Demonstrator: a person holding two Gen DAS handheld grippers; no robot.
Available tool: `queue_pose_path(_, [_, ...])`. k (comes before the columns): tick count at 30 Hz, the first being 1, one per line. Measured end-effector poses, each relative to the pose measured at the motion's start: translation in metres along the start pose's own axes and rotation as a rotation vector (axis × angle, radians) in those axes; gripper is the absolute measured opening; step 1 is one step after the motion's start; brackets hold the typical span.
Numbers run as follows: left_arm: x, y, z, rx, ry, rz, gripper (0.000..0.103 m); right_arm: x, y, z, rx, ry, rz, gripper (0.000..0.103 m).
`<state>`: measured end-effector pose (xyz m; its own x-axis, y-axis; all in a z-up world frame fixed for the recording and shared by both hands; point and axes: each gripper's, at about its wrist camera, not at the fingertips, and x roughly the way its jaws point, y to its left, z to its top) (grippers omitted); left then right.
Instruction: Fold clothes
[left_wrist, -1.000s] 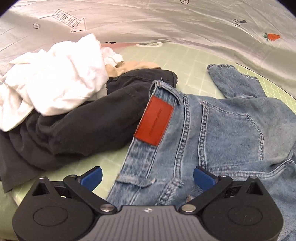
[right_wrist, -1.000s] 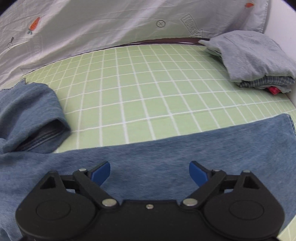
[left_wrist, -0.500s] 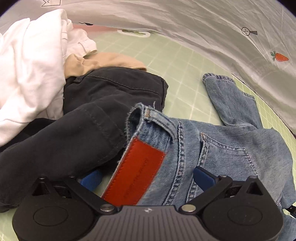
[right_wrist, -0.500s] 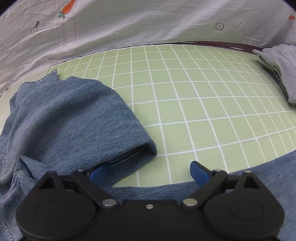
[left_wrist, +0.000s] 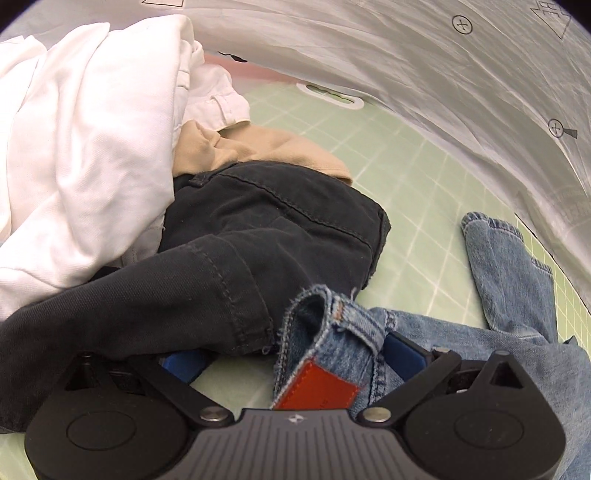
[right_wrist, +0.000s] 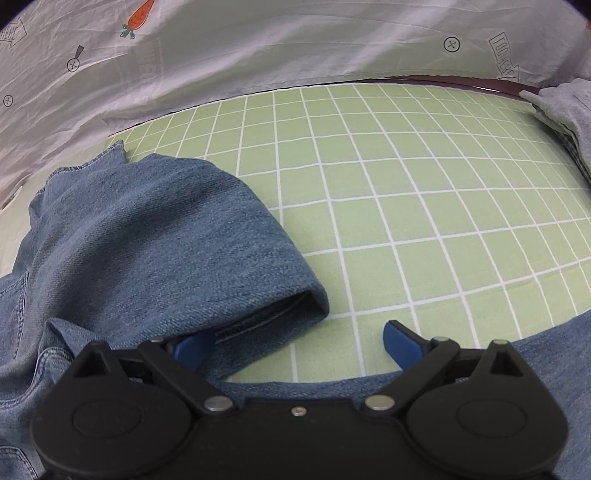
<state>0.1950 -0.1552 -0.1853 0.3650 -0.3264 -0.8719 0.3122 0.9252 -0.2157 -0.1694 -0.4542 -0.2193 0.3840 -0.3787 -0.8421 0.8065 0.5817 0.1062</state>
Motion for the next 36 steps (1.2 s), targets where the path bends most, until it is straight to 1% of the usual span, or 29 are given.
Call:
queue_pose_path(3, [0.003, 0.003, 0.008, -0.023, 0.004, 0.005, 0.098, 0.002, -0.001, 0.003, 0.041, -0.016, 0.008, 0.099])
queue_pose_path(6, [0.005, 0.001, 0.008, 0.01, -0.008, 0.02, 0.098, 0.004, 0.001, 0.008, 0.068, -0.041, 0.017, 0.095])
queue_pose_path(8, [0.005, 0.0, 0.007, 0.04, -0.019, 0.027, 0.098, 0.009, 0.007, 0.011, 0.036, -0.049, 0.013, 0.09])
queue_pose_path(12, [0.007, -0.002, 0.006, 0.067, -0.027, 0.041, 0.098, 0.014, 0.019, 0.019, -0.044, -0.06, -0.001, 0.083])
queue_pose_path(13, [0.007, -0.003, 0.005, 0.071, -0.029, 0.046, 0.098, 0.015, 0.021, 0.02, -0.066, -0.064, -0.005, 0.076])
queue_pose_path(14, [0.007, -0.004, 0.004, 0.082, -0.032, 0.051, 0.098, 0.016, 0.024, 0.022, -0.087, -0.068, -0.009, 0.061])
queue_pose_path(15, [0.008, -0.005, 0.003, 0.094, -0.035, 0.055, 0.099, 0.017, 0.027, 0.023, -0.108, -0.072, -0.014, 0.051])
queue_pose_path(16, [0.008, -0.006, 0.002, 0.106, -0.038, 0.059, 0.099, 0.016, 0.029, 0.025, -0.127, -0.076, -0.027, 0.033])
queue_pose_path(17, [0.008, -0.007, 0.0, 0.118, -0.041, 0.063, 0.099, 0.015, 0.031, 0.026, -0.146, -0.081, -0.042, 0.019])
queue_pose_path(18, [0.008, -0.008, -0.001, 0.13, -0.045, 0.067, 0.099, 0.015, 0.032, 0.027, -0.174, -0.092, -0.073, 0.013])
queue_pose_path(19, [0.009, -0.009, -0.002, 0.142, -0.048, 0.071, 0.099, 0.014, 0.033, 0.029, -0.198, -0.104, -0.103, 0.003])
queue_pose_path(21, [0.009, -0.01, -0.005, 0.166, -0.055, 0.08, 0.099, 0.009, 0.025, 0.033, -0.197, -0.137, -0.138, 0.003])
queue_pose_path(23, [0.009, -0.012, -0.007, 0.19, -0.061, 0.088, 0.099, 0.002, 0.015, 0.037, -0.16, -0.164, -0.134, 0.003])
queue_pose_path(24, [0.01, -0.013, -0.009, 0.202, -0.064, 0.092, 0.1, -0.002, 0.014, 0.04, -0.175, -0.182, -0.146, 0.003])
queue_pose_path(27, [0.011, -0.016, -0.008, 0.208, -0.066, 0.102, 0.101, -0.018, 0.025, 0.046, -0.295, -0.273, -0.217, 0.003])
queue_pose_path(30, [0.013, -0.017, -0.01, 0.218, -0.071, 0.106, 0.103, -0.039, 0.046, 0.053, -0.428, -0.4, -0.289, 0.003])
queue_pose_path(32, [0.013, -0.018, -0.011, 0.219, -0.073, 0.11, 0.103, -0.05, 0.058, 0.055, -0.482, -0.46, -0.317, 0.005])
queue_pose_path(33, [0.013, -0.018, -0.012, 0.217, -0.074, 0.112, 0.103, -0.048, 0.059, 0.056, -0.481, -0.452, -0.312, 0.005])
queue_pose_path(34, [0.013, -0.019, -0.011, 0.212, -0.068, 0.115, 0.103, -0.046, 0.06, 0.056, -0.48, -0.445, -0.307, 0.007])
queue_pose_path(35, [0.013, -0.02, -0.011, 0.207, -0.062, 0.119, 0.103, -0.044, 0.06, 0.057, -0.476, -0.435, -0.301, 0.012])
queue_pose_path(36, [0.012, -0.02, -0.01, 0.202, -0.055, 0.121, 0.102, -0.038, 0.056, 0.057, -0.447, -0.396, -0.286, 0.014])
